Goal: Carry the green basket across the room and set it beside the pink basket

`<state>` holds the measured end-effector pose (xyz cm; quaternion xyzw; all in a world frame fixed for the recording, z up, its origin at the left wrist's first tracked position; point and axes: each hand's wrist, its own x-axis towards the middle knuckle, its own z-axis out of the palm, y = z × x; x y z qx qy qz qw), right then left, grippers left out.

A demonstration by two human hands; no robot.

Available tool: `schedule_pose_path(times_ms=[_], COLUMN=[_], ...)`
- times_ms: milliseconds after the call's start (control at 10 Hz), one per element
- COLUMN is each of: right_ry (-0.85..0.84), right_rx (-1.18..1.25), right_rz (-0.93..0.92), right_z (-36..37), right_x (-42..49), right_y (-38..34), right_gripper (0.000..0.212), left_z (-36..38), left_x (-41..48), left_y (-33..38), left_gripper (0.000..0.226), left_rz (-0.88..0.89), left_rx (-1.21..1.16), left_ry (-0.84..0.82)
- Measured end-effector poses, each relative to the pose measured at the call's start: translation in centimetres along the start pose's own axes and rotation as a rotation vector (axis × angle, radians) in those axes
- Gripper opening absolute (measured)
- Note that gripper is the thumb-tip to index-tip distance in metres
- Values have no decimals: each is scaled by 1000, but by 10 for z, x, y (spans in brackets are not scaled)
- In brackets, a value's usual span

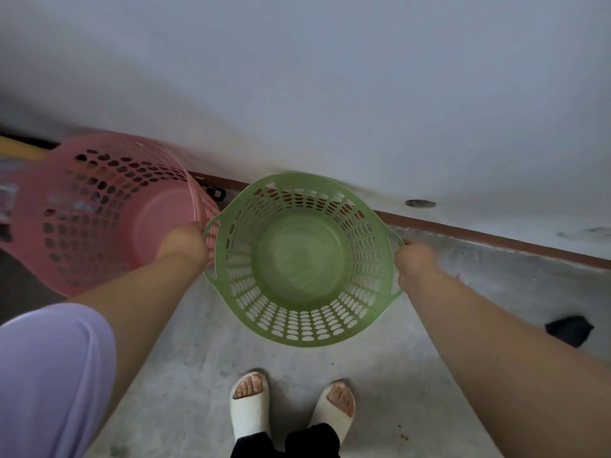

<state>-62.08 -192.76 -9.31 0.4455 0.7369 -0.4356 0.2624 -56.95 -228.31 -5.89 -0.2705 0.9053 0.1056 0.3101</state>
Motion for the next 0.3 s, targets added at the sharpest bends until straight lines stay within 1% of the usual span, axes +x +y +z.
schedule_pose_path(times_ms=[100, 200, 300], right_ry=[12, 58, 33], right_rx=[-190, -342, -297], right_rz=[-37, -124, -216], right_z=[0, 1, 2], right_x=[-4, -20, -38], right_y=[-5, -13, -20], right_gripper=[37, 43, 44], left_z=[-6, -15, -31], left_x=[-5, -15, -31], left_y=[4, 10, 15], left_gripper=[33, 35, 43], left_rz=[7, 5, -9], left_rx=[-13, -7, 22], left_ry=[10, 9, -45])
